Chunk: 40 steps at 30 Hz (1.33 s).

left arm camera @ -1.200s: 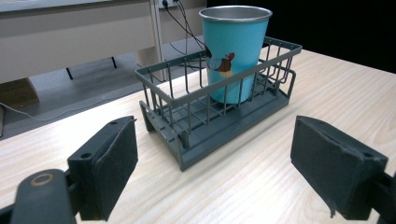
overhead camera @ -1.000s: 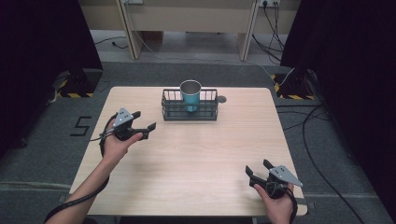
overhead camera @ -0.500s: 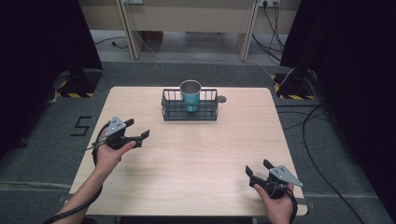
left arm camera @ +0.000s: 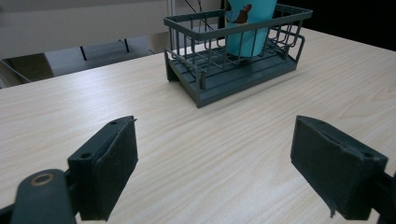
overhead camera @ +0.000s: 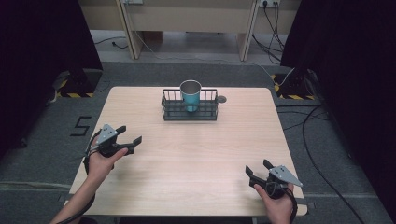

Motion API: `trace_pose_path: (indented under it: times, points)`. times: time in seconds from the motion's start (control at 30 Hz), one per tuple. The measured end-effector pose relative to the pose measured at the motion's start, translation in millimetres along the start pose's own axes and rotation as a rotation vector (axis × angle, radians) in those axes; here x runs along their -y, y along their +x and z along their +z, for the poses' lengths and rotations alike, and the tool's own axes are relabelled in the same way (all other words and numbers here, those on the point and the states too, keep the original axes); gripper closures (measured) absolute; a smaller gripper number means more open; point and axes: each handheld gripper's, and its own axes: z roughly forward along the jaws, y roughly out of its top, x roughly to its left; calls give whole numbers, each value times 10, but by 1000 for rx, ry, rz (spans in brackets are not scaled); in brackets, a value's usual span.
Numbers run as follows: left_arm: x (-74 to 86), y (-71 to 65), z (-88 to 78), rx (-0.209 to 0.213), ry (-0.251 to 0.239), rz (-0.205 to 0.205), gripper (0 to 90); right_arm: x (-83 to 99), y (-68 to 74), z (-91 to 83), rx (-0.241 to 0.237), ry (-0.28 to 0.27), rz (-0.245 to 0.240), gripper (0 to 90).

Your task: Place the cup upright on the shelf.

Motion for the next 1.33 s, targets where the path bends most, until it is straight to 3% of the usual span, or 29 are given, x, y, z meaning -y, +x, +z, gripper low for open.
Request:
trace_pose_path:
  times: [0.8, 1.33]
  points:
    - [451, 141, -277, -57, 57, -39, 144, 2, 5, 0, 1, 0, -5, 209]
    - [502, 143, -360, -58, 35, -48, 145, -1, 10, 5, 5, 5, -18, 205]
